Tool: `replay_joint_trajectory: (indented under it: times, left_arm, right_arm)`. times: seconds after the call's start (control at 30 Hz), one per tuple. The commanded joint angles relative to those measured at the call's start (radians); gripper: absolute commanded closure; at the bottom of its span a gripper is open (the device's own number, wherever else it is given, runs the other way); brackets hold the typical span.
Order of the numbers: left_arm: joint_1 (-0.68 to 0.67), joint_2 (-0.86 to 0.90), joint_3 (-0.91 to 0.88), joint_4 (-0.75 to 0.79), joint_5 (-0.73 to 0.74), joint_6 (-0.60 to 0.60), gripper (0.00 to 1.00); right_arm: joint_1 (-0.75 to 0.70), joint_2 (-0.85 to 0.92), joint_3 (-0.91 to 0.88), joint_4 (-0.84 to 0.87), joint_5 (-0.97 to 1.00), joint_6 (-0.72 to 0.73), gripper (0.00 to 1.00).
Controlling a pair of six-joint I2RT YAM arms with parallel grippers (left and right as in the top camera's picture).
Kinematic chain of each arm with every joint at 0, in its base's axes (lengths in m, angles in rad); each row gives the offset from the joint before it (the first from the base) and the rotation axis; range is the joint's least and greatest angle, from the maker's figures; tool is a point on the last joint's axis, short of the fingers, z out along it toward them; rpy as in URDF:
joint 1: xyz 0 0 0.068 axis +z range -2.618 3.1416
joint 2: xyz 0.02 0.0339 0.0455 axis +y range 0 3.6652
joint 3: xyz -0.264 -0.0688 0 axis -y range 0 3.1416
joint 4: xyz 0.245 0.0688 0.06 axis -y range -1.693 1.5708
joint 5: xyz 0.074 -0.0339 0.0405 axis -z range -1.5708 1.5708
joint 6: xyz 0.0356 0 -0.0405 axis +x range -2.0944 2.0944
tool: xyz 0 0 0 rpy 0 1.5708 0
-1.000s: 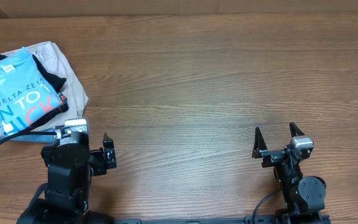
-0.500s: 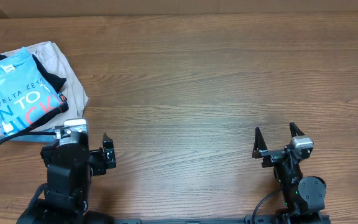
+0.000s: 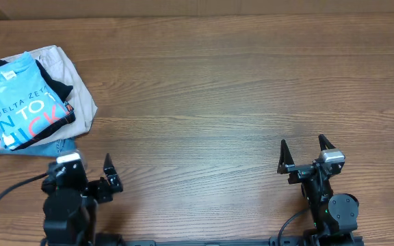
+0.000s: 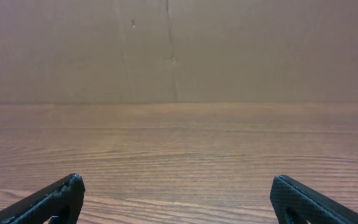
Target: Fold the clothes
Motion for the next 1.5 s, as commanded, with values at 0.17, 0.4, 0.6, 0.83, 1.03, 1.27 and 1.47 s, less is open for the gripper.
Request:
replay_joint_trajectory:
  times: [0.17, 0.4, 0.6, 0.83, 1.03, 1.27, 1.47]
  left_arm:
    - [0.019, -0.182, -0.345, 0.429, 0.169, 0.068, 0.00]
    - [0.019, -0.275, -0.568, 0.800, 0.253, 0.175, 0.00]
    - [0.019, -0.275, -0.599, 0.769, 0.255, 0.224, 0.00]
    - [0.017, -0.275, -0.598, 0.675, 0.251, 0.212, 0.00]
    - [0.017, -0.275, -0.598, 0.675, 0.251, 0.212, 0.00]
    - [0.017, -0.274, -0.598, 0.675, 0.251, 0.212, 0.00]
    - [0.017, -0.274, -0.598, 0.675, 0.251, 0.212, 0.00]
  right_arm:
    - [-0.005, -0.010, -0.010, 0.006, -0.002, -0.003, 0.00]
    - [-0.005, -0.010, -0.010, 0.006, -0.002, -0.004, 0.00]
    - [-0.005, -0.010, -0.010, 0.006, -0.002, -0.004, 0.00]
    - [-0.005, -0.010, -0.010, 0.006, -0.002, -0.003, 0.00]
    - [-0.005, -0.010, -0.011, 0.006, -0.002, -0.004, 0.00]
    - [-0.005, -0.010, -0.010, 0.006, -0.002, -0.003, 0.00]
    - [-0.005, -0.010, -0.010, 0.006, -0.002, -0.003, 0.00]
